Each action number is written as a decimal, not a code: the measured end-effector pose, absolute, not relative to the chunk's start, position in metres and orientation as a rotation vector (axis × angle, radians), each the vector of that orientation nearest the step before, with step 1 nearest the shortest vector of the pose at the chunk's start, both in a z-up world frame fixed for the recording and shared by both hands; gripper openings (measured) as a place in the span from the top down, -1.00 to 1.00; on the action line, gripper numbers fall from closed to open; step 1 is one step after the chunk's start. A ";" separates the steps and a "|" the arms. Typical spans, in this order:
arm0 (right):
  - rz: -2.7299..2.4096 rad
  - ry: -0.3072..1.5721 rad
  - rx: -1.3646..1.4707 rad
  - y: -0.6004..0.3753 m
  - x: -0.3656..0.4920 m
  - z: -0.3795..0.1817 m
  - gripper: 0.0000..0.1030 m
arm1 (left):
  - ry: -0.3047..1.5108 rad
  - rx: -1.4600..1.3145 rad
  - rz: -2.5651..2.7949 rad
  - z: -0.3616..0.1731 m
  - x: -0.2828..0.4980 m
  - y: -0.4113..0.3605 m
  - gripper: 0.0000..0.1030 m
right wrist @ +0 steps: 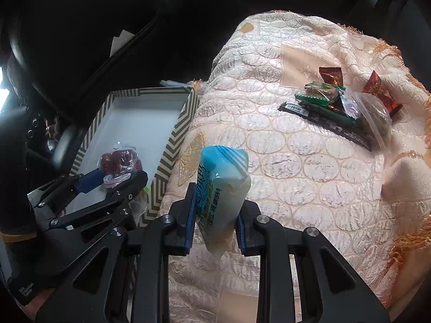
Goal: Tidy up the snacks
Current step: 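Carry the date bag with the left gripper while the right gripper carries the cake to the tray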
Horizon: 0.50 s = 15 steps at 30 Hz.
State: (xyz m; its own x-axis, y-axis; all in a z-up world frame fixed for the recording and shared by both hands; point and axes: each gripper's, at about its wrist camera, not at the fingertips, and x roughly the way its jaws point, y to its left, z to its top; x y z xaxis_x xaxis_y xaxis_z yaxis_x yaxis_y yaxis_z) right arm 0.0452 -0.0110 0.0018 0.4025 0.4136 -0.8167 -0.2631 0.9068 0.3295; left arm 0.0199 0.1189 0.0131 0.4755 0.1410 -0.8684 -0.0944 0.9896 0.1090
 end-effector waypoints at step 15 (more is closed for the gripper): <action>0.534 1.059 0.125 0.047 0.069 0.012 0.54 | 1.089 0.032 0.220 0.002 0.021 0.160 0.04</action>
State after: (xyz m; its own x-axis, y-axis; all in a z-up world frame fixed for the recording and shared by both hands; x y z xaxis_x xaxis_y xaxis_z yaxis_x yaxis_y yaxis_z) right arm 0.0693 0.0470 0.0123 0.3760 0.4749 -0.7957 -0.3570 0.8667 0.3485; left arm 0.0208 0.1601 0.0022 0.4436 0.1925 -0.8753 -0.1615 0.9778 0.1332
